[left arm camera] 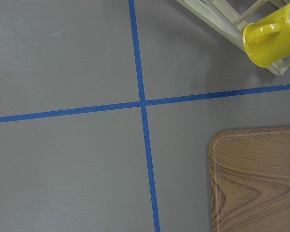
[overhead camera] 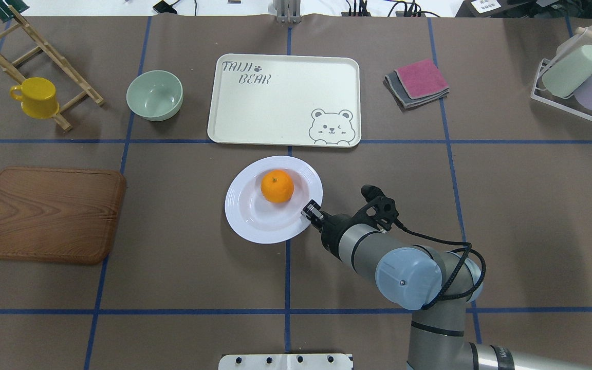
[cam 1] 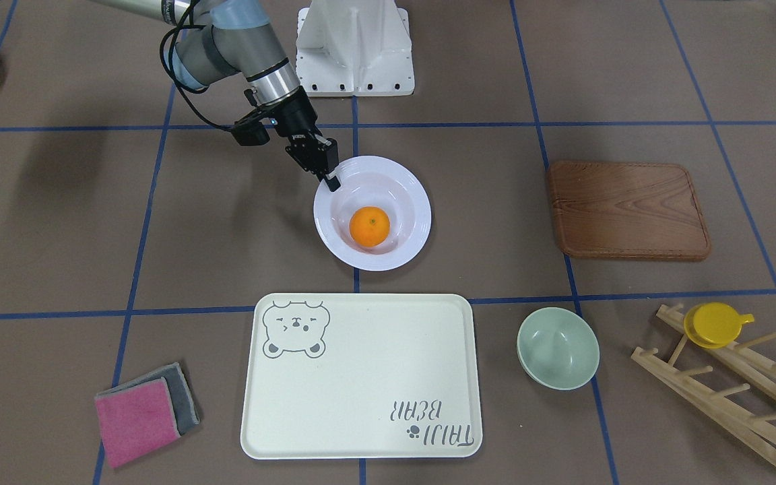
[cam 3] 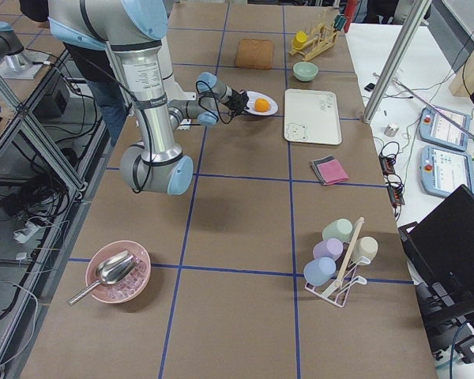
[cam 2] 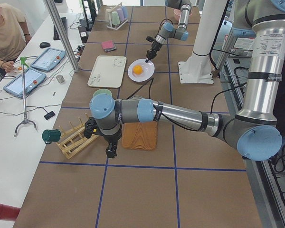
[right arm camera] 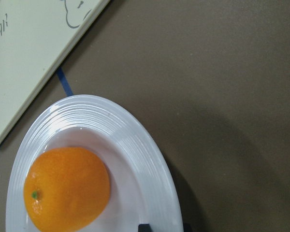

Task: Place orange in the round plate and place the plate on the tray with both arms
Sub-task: 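Slide the plate with the right gripper farther away onto the cream tray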

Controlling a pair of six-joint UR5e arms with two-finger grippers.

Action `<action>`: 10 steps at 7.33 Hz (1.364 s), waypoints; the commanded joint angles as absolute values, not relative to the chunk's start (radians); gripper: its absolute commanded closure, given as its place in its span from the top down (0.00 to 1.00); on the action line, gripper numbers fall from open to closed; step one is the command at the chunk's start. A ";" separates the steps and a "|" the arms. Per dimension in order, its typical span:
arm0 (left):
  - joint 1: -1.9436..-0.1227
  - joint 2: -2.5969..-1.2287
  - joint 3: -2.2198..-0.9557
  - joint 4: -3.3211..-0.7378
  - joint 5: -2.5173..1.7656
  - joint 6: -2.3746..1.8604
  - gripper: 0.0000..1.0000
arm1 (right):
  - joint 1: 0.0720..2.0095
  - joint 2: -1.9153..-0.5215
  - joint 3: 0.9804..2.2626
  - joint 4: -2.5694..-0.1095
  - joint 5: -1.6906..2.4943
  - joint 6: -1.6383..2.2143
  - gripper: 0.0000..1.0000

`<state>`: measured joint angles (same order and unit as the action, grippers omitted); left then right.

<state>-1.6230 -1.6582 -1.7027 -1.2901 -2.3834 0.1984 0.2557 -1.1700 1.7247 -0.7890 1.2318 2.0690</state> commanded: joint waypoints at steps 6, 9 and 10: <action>-1.621 -1.660 -1.709 -1.290 -2.384 0.196 1.00 | 0.328 -1.166 1.692 -0.523 1.092 2.106 0.00; -1.621 -1.660 -1.710 -1.290 -2.384 0.195 1.00 | 0.452 -0.912 1.333 -0.526 1.089 2.212 0.00; -1.621 -1.661 -1.710 -1.290 -2.384 0.195 1.00 | 0.475 -0.847 1.234 -0.531 1.085 2.270 0.00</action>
